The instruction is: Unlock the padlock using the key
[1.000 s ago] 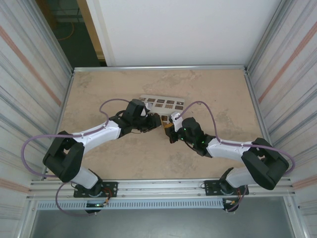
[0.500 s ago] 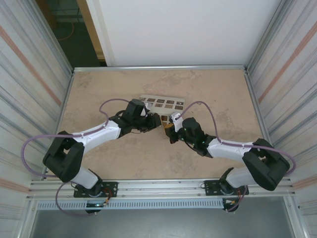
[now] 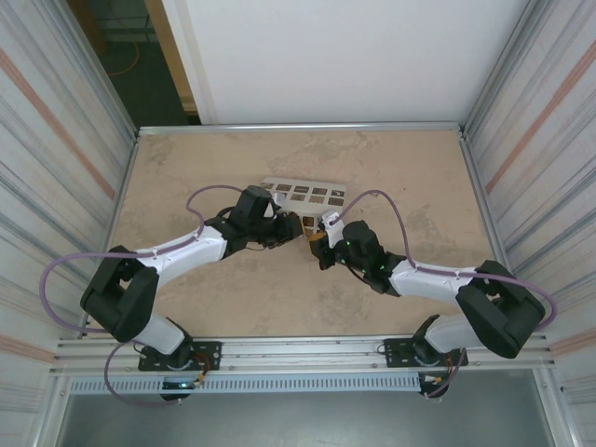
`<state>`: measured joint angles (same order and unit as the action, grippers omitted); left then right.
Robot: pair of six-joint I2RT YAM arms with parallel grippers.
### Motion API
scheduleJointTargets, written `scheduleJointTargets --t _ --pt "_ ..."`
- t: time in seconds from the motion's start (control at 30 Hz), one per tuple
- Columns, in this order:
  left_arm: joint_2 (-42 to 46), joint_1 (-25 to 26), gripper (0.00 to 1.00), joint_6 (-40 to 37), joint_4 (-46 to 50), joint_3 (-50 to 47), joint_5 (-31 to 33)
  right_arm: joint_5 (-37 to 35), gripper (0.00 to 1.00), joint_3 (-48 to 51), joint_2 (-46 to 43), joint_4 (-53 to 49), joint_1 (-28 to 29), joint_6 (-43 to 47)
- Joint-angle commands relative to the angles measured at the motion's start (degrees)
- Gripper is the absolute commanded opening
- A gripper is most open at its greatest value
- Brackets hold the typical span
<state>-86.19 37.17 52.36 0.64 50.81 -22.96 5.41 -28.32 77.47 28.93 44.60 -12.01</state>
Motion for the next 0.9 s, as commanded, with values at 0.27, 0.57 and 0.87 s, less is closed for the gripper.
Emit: scheduleJointTargets --t 0.27,0.57,0.87 --pt "0.59 -0.38 0.15 0.29 -1.66 -0.6 -2.09 -1.58 0.0 -2.06 1.89 2.06 -0.3 -2.02" --pt "0.32 -0.36 0.15 0.2 -1.65 -0.58 -2.09 -0.23 0.0 -1.38 0.41 2.41 -0.48 -1.87" --pt "0.24 -0.37 0.15 0.2 -1.63 -0.58 -2.17 -0.38 0.0 -1.2 -0.98 2.62 -0.83 -1.88"
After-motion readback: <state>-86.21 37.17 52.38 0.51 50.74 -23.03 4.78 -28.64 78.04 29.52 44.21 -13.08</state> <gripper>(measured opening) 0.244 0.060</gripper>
